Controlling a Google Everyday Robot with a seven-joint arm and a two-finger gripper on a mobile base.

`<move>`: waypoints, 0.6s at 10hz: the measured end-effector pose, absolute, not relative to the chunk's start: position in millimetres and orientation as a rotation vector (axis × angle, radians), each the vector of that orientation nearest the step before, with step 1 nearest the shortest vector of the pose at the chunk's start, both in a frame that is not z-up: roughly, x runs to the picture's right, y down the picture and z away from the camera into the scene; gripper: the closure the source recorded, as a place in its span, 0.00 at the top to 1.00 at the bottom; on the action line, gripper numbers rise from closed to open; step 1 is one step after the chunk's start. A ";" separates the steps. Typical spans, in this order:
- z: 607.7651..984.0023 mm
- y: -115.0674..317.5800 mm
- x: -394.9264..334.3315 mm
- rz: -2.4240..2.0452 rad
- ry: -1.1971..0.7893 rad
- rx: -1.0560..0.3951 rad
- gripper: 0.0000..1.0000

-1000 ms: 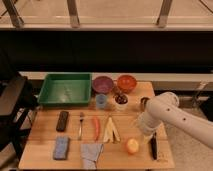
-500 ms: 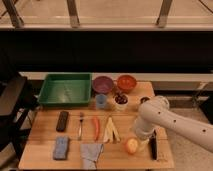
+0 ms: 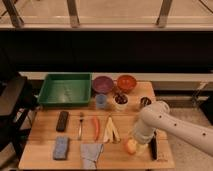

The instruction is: Place apple in red bowl

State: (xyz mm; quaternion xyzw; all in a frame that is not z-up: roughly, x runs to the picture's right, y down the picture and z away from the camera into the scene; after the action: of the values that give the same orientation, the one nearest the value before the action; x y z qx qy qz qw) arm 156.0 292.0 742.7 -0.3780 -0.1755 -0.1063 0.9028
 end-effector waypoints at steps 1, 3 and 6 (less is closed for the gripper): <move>742.8 289.2 157.0 -0.183 -0.355 -0.760 0.43; 740.3 281.8 165.0 -0.133 -0.332 -0.725 0.24; 731.6 250.9 192.6 -0.015 -0.250 -0.629 0.00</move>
State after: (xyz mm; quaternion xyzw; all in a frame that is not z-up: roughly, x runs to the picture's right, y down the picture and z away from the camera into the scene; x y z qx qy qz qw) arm 192.6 250.9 731.6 -0.3083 -0.1226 -0.0073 0.9433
